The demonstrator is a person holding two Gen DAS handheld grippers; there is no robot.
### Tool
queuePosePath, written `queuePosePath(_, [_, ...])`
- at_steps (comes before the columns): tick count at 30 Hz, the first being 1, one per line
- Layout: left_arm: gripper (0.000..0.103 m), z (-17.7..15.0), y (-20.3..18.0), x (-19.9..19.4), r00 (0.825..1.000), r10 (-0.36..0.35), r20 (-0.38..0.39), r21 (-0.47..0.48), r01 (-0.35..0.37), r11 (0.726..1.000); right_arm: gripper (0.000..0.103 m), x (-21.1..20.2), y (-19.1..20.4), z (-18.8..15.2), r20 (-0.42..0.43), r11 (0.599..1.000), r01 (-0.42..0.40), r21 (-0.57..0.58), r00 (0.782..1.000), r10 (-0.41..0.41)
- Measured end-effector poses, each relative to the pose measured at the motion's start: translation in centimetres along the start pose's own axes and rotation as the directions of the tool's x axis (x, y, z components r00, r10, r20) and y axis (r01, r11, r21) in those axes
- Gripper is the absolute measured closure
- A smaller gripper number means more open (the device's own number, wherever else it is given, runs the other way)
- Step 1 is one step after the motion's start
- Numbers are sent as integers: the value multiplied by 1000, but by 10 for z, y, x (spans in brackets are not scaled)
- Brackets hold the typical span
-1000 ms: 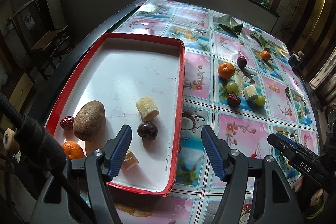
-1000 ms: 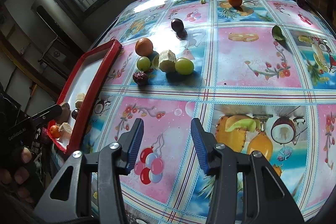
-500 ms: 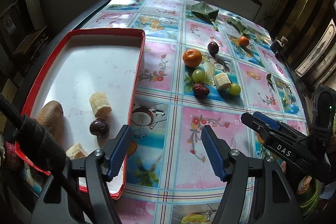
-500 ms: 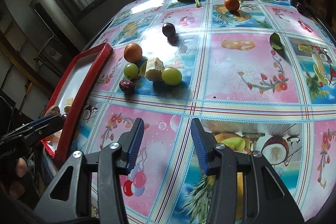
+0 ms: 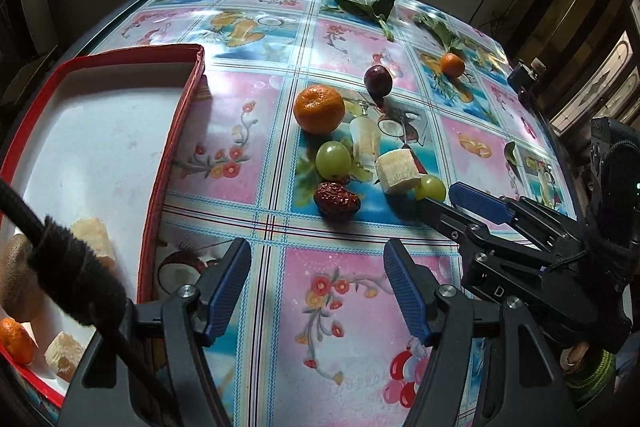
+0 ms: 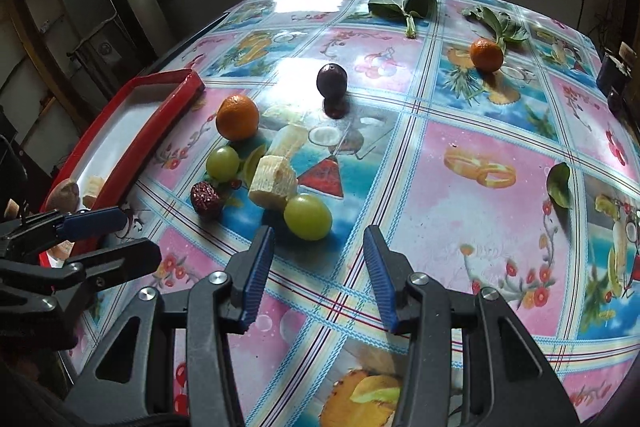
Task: Organize fruits
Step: 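Grasp a red date with the left tool while the right tool grasps a green grape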
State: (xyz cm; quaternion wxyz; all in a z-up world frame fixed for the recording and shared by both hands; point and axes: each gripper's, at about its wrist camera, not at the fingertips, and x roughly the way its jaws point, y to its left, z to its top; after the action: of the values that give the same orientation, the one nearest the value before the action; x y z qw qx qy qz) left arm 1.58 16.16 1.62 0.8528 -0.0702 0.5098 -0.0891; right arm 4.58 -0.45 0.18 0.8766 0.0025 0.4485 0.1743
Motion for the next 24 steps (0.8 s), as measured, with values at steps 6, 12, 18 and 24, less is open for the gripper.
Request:
queuePosePath(6, [34,9,1,16,1000,-8,-21,-14,8,1000,75,5,3,5,-1,998,-33,-51,999,33])
queuePosePath(12, [42,15,-7,24,1000,-18,-6,-6,18,1000,76,-6,-3,-1,13,999,-42,-5,999,42])
queuePosePath(18, [75,17,-13,27,1000,-27,-11,14,28,1000,76,-32,-15,-16,62,993,-72,98,996,66])
queuePosePath(24, [75,7,-11,18,1000,-24,-3,14,24,1000,76,-46,-20,-30,92,980,-98,175,992,83])
